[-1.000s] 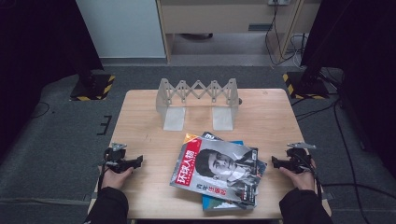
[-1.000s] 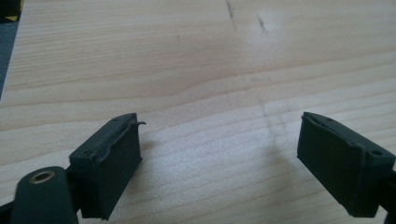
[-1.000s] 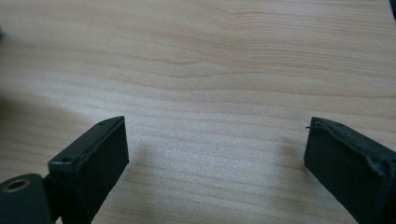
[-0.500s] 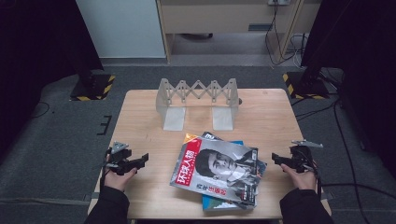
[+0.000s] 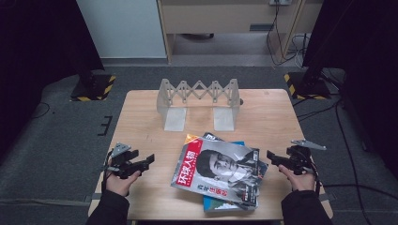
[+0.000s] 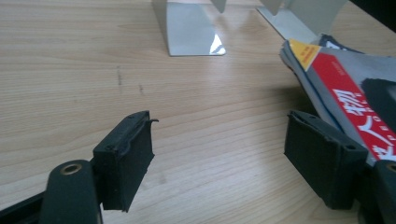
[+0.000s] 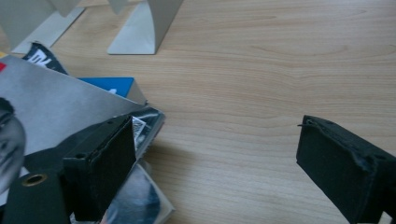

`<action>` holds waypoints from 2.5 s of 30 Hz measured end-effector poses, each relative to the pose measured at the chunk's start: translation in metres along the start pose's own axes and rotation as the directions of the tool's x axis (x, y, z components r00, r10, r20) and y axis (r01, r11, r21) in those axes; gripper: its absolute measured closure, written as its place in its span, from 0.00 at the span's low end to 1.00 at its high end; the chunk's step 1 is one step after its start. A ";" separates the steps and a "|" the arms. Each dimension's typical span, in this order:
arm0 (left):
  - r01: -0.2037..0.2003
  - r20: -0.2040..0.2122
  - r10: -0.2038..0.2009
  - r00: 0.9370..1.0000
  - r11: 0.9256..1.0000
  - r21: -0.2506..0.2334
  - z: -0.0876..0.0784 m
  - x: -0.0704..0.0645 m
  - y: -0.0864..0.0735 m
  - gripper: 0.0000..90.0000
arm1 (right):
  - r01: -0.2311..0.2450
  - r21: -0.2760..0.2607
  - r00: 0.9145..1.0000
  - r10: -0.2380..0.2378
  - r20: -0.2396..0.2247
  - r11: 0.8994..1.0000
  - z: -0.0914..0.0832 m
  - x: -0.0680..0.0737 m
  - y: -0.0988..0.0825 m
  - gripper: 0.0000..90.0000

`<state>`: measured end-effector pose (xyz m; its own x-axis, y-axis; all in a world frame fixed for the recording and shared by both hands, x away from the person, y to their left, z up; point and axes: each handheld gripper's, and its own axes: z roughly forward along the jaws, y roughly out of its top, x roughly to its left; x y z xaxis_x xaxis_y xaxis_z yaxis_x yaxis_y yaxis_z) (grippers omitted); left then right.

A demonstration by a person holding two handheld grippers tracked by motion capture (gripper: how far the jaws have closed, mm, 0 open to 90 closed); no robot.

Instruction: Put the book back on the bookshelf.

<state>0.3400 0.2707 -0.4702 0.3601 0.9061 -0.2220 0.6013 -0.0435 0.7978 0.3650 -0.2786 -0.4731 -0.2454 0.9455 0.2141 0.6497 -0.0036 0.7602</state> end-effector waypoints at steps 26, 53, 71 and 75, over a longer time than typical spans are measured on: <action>-0.072 0.189 0.050 0.981 0.991 0.111 0.001 -0.059 -0.014 0.35 | 0.080 -0.017 0.993 -0.081 -0.085 0.997 -0.008 0.038 -0.009 0.13; -0.086 0.314 0.008 0.949 0.968 0.235 0.023 -0.084 -0.029 0.34 | 0.126 0.045 0.979 -0.117 -0.168 0.991 0.006 0.062 -0.023 0.12; 0.002 0.394 -0.125 0.910 0.954 0.299 0.037 -0.081 -0.032 0.37 | 0.172 0.081 0.971 -0.155 -0.184 0.982 0.019 0.072 -0.029 0.12; -0.003 0.390 -0.111 0.914 0.960 0.280 0.031 -0.080 -0.029 0.41 | 0.177 0.078 0.970 -0.160 -0.182 0.981 0.019 0.072 -0.030 0.12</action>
<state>0.3159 0.1859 -0.4929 0.5409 0.6689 -0.5099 0.7759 -0.1629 0.6094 0.3417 -0.2045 -0.4924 -0.4733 0.8585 0.1974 0.6502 0.1892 0.7359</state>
